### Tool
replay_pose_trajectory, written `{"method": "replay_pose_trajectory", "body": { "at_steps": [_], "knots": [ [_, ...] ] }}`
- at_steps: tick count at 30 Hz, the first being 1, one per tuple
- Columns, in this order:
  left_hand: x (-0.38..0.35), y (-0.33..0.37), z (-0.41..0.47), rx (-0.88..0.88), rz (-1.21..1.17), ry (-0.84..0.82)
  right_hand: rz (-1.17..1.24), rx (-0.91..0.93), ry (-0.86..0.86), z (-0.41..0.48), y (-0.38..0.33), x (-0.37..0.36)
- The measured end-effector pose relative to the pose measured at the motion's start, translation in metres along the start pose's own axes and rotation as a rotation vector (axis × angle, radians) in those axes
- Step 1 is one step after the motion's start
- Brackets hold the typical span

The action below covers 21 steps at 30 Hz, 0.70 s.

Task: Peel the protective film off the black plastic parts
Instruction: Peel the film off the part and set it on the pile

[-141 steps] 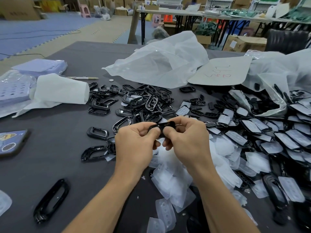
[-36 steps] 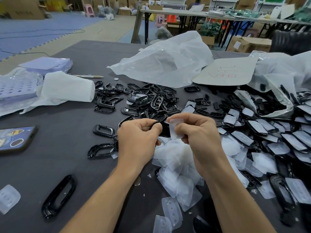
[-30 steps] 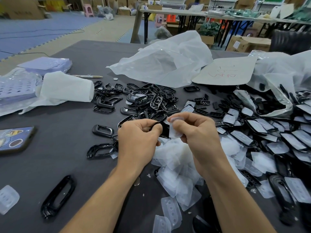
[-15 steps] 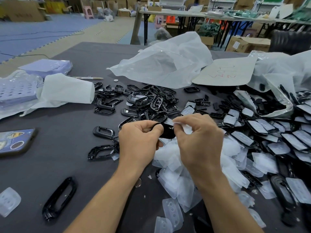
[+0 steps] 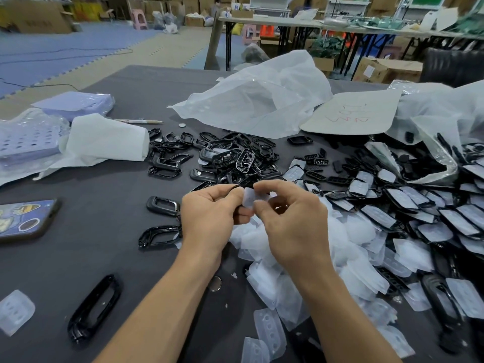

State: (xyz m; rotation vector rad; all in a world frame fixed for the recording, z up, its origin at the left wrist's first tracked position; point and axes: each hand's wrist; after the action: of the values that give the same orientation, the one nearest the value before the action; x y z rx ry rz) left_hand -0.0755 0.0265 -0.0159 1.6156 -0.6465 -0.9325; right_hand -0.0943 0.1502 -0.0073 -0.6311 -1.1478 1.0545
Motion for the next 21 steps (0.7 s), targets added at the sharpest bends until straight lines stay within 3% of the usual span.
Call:
{"method": "replay_pose_trajectory", "body": {
  "at_steps": [5, 11, 14, 18, 21],
  "knots": [
    [-0.002, -0.001, -0.002, -0.008, 0.026, -0.03, -0.022, -0.004, 0.068, 0.001, 0.003, 0.0],
    [0.0, -0.002, 0.001, 0.008, 0.046, -0.014, 0.239, -0.035, 0.055, 0.012, 0.007, 0.014],
    [0.001, -0.003, 0.002, 0.014, 0.066, -0.019, 0.296, 0.022, -0.06, 0.017, 0.005, 0.023],
    [0.003, -0.003, 0.0, 0.009, 0.125, -0.082, 0.221, 0.029, -0.228, 0.015, 0.003, 0.026],
    [0.004, -0.001, -0.003, 0.03, 0.131, -0.176, 0.067, 0.034, -0.152, 0.011, 0.003, 0.024]
  ]
}}
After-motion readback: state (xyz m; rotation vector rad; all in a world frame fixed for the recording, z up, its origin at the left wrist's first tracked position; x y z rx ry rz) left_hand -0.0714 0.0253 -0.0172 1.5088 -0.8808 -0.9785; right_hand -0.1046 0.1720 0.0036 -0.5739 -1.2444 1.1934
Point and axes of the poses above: each hand's wrist, its own z-axis towards the middle knuckle, its own x-axis out of the back of the hand, y = z × x, and after that the axes turned 3 degrees about -z, right-handed
